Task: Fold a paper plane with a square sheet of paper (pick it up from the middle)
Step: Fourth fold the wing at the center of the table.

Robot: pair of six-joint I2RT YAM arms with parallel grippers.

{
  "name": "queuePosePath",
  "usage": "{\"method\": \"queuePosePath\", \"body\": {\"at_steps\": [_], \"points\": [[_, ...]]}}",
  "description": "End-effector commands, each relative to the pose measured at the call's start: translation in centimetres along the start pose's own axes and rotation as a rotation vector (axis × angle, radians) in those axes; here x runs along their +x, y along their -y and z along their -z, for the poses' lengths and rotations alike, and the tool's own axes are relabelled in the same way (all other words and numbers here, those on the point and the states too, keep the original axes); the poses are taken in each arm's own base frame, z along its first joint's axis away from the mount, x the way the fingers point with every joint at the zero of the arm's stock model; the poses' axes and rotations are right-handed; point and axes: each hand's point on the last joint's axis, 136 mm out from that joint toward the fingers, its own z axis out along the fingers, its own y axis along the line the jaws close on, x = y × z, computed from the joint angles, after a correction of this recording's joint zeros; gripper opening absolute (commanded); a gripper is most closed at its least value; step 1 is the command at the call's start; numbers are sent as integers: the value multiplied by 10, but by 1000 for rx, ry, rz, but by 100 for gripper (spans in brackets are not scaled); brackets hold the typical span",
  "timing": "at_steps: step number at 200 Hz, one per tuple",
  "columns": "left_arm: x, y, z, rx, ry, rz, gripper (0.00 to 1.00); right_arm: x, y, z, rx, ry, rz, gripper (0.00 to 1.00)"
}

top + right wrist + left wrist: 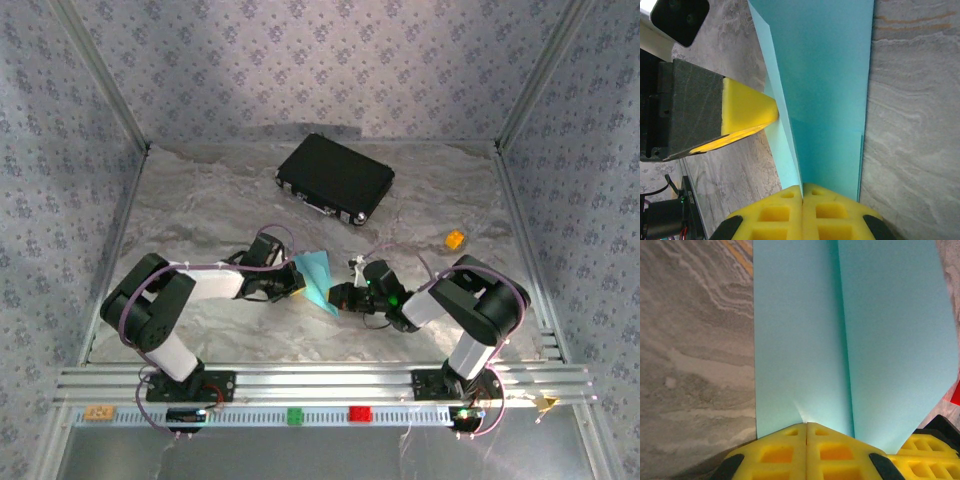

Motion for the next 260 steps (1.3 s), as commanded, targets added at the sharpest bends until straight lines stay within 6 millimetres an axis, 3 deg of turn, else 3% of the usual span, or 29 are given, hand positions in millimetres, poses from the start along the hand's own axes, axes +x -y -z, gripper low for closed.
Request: {"method": "queuePosePath", "body": {"at_steps": [1,111,204,223,260], "points": [[7,-13,2,-47,-4,13,7,6,17,4,63,-7,-43,1],[8,-11,5,-48,5,16,6,5,10,1,51,-17,-50,1],[5,-7,8,-41,18,-2,7,9,17,-2,66,-31,-72,1],[4,0,11,-16,26,-16,9,10,18,-3,70,-34,-78,1],[-6,35,27,86,78,-91,14,11,19,-3,65,-37,-93,1]]}}
